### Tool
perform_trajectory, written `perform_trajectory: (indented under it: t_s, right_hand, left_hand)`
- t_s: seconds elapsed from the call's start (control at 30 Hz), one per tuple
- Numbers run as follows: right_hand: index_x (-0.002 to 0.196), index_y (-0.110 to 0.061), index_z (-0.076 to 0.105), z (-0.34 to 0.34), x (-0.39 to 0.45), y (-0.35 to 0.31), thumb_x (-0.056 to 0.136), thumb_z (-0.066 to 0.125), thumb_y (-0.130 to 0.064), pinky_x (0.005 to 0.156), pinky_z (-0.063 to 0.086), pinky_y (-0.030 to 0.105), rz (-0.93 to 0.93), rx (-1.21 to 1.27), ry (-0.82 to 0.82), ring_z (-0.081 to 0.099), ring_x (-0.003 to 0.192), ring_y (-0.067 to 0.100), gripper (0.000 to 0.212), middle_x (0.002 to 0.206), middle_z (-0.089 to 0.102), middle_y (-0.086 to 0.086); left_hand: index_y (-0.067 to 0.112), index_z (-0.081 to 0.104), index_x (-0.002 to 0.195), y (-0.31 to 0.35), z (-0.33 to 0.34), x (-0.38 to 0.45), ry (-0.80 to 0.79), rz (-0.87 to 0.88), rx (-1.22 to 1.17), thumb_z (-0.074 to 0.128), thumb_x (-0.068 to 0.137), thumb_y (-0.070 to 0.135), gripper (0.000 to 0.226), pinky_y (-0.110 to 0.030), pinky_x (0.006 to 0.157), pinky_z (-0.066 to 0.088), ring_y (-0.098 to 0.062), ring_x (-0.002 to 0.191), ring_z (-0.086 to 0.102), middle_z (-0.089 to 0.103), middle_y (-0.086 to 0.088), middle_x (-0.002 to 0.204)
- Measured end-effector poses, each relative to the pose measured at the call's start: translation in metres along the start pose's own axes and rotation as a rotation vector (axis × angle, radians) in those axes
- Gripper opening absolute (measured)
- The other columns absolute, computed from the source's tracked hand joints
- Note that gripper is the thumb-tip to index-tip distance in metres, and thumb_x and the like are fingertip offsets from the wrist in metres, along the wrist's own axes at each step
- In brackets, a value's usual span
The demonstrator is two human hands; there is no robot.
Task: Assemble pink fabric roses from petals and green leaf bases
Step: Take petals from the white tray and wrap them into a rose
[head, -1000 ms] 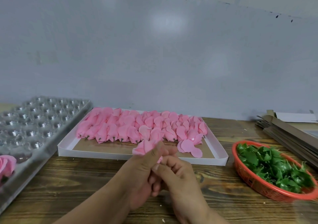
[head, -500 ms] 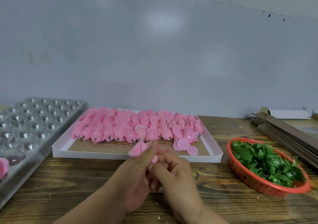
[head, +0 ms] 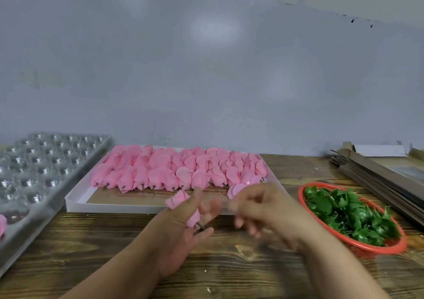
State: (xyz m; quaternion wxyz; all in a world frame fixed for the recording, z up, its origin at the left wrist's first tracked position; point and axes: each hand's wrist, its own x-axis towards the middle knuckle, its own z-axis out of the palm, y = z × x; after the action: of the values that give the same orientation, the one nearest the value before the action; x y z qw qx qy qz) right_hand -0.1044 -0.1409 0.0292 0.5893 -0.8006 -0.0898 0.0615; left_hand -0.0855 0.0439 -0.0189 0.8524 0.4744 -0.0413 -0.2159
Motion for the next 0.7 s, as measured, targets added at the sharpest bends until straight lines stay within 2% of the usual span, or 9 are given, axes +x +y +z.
perform_trajectory:
  t_s: [0.1, 0.17, 0.23, 0.3, 0.37, 0.43, 0.53, 0.7]
  right_hand:
    - [0.063, -0.01, 0.067, -0.064, -0.012, -0.003, 0.079, 0.069, -0.011, 0.042, 0.041, 0.024, 0.04, -0.45, 0.422, 0.051, 0.041, 0.01, 0.016, 0.053, 0.062, 0.003]
    - [0.062, -0.012, 0.067, -0.1, -0.024, 0.006, 0.079, 0.068, -0.012, 0.049, 0.05, 0.03, 0.217, -0.805, 0.536, 0.059, 0.051, 0.015, 0.017, 0.057, 0.066, 0.005]
    - [0.065, -0.013, 0.066, -0.119, -0.031, 0.015, 0.077, 0.07, -0.021, 0.06, 0.053, 0.033, 0.481, -1.007, 0.456, 0.063, 0.063, 0.017, 0.015, 0.064, 0.066, 0.004]
    - [0.07, -0.015, 0.065, -0.124, -0.033, 0.021, 0.075, 0.072, -0.031, 0.069, 0.055, 0.034, 0.644, -1.089, 0.331, 0.063, 0.071, 0.014, 0.018, 0.071, 0.066, 0.0]
    - [0.072, -0.017, 0.067, -0.122, -0.03, 0.024, 0.075, 0.07, -0.032, 0.075, 0.056, 0.035, 0.648, -1.122, 0.271, 0.063, 0.074, 0.013, 0.016, 0.075, 0.067, -0.002]
    - [0.07, -0.02, 0.068, -0.12, -0.028, 0.024, 0.077, 0.066, -0.027, 0.077, 0.056, 0.036, 0.623, -1.132, 0.259, 0.064, 0.076, 0.013, 0.01, 0.076, 0.067, -0.003]
    - [0.066, -0.024, 0.066, -0.119, -0.027, 0.025, 0.08, 0.063, -0.021, 0.08, 0.055, 0.038, 0.615, -1.153, 0.283, 0.061, 0.077, 0.013, 0.015, 0.076, 0.065, -0.005]
    - [0.074, -0.019, 0.065, -0.12, -0.024, 0.032, 0.082, 0.059, -0.016, 0.08, 0.054, 0.038, 0.622, -1.152, 0.327, 0.06, 0.077, 0.014, 0.011, 0.077, 0.064, -0.003]
  left_hand:
    - [0.009, 0.061, 0.059, -0.002, 0.001, 0.001, 0.083, -0.003, -0.023, 0.071, 0.062, 0.039, 0.032, -0.038, 0.075, 0.056, -0.027, 0.096, 0.071, 0.073, -0.017, 0.094]
    - [0.006, 0.062, 0.065, -0.004, 0.002, 0.001, 0.107, -0.017, -0.041, 0.071, 0.064, 0.036, 0.031, -0.035, 0.065, 0.059, -0.03, 0.09, 0.072, 0.073, -0.017, 0.085]
    - [0.005, 0.062, 0.07, -0.007, 0.003, 0.002, 0.135, -0.029, -0.043, 0.068, 0.068, 0.033, 0.029, -0.033, 0.061, 0.059, -0.029, 0.084, 0.073, 0.071, -0.014, 0.076]
    - [0.008, 0.066, 0.061, -0.008, 0.004, 0.003, 0.151, -0.025, -0.028, 0.068, 0.067, 0.033, 0.026, -0.032, 0.058, 0.058, -0.025, 0.076, 0.073, 0.068, -0.01, 0.068]
    - [0.011, 0.066, 0.054, -0.008, 0.004, 0.003, 0.154, -0.017, 0.002, 0.068, 0.067, 0.034, 0.027, -0.031, 0.057, 0.058, -0.022, 0.07, 0.072, 0.065, -0.008, 0.064]
    - [0.01, 0.062, 0.06, -0.008, 0.004, 0.002, 0.146, -0.023, 0.034, 0.068, 0.069, 0.036, 0.028, -0.031, 0.058, 0.058, -0.021, 0.069, 0.071, 0.063, -0.007, 0.062]
    - [0.007, 0.056, 0.072, -0.009, 0.004, 0.001, 0.14, -0.055, 0.054, 0.066, 0.071, 0.034, 0.029, -0.032, 0.06, 0.058, -0.021, 0.068, 0.071, 0.062, -0.006, 0.062]
    - [0.007, 0.055, 0.072, -0.009, 0.006, -0.001, 0.126, -0.081, 0.065, 0.066, 0.07, 0.032, 0.028, -0.033, 0.065, 0.056, -0.021, 0.068, 0.07, 0.062, -0.007, 0.062]
